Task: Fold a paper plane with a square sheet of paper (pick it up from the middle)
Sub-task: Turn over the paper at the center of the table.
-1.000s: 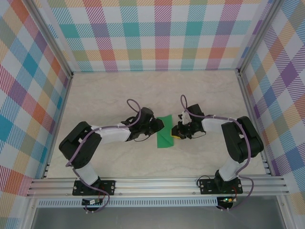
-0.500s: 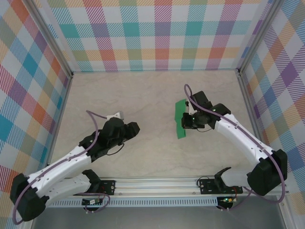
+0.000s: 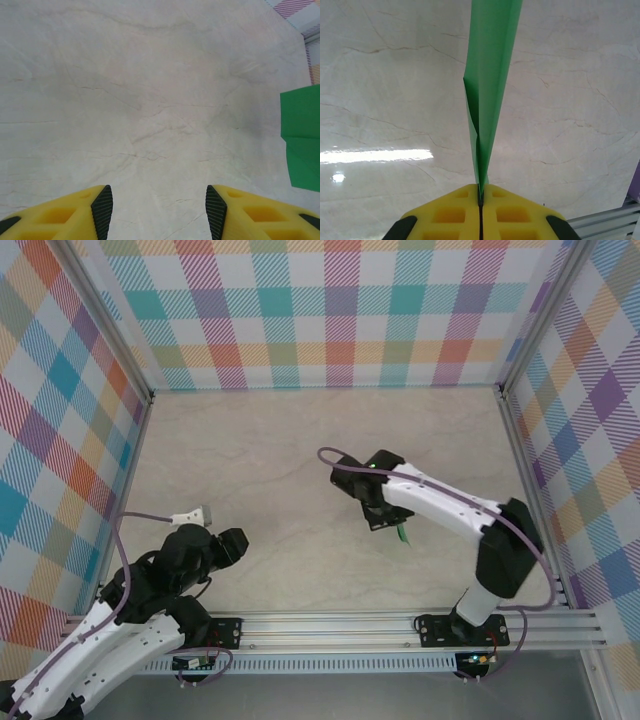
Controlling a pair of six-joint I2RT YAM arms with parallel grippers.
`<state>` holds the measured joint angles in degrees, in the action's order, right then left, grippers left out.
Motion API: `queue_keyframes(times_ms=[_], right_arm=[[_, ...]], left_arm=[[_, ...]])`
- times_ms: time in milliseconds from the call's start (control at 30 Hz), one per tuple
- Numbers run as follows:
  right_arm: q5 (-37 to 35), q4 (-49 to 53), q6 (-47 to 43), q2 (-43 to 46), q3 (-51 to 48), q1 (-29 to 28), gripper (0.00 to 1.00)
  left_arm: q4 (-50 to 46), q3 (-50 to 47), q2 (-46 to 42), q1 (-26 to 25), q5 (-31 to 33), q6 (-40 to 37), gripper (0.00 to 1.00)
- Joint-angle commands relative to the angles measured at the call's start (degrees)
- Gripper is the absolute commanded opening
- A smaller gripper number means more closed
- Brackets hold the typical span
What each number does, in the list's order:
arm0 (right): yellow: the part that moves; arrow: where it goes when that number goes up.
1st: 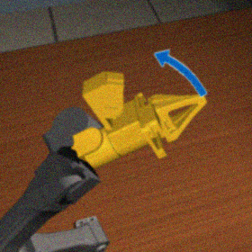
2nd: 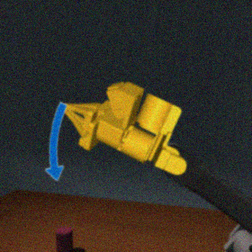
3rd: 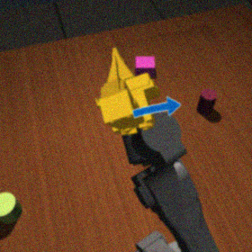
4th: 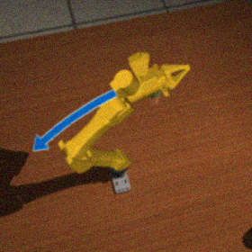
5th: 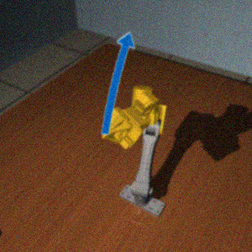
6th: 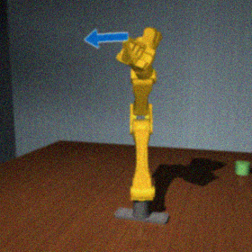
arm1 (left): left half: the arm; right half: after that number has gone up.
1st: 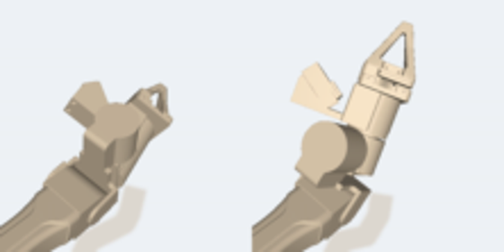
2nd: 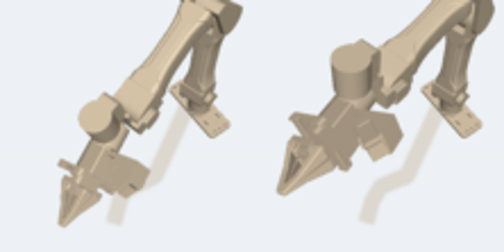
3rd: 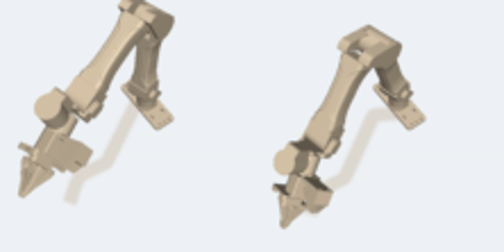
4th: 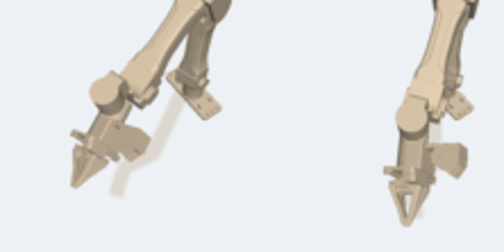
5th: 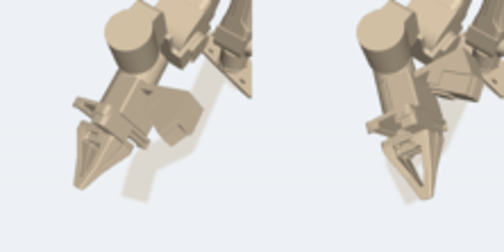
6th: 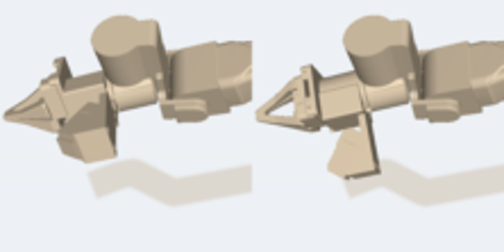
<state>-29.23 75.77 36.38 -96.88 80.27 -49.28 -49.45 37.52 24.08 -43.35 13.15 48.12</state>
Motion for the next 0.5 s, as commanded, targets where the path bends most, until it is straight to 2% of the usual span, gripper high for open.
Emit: queue_keyframes(times_ms=[0,167,467], right_arm=[[-2.0,2.8,1.4,-7.6,5.4,-1.9,0.08],[1.2,1.1,0.9,-17.6,11.8,-3.4,0.1],[14.5,-8.3,-2.5,-24.8,16.1,-4.4,0.17]], left_arm=[[-3.8,0.7,-0.7,0.0,1.2,-1.4,0.56],[-3.4,0.6,-0.1,0.1,1.1,-1.0,0.56],[-1.5,-0.8,-0.7,0.1,1.2,1.5,0.57]])
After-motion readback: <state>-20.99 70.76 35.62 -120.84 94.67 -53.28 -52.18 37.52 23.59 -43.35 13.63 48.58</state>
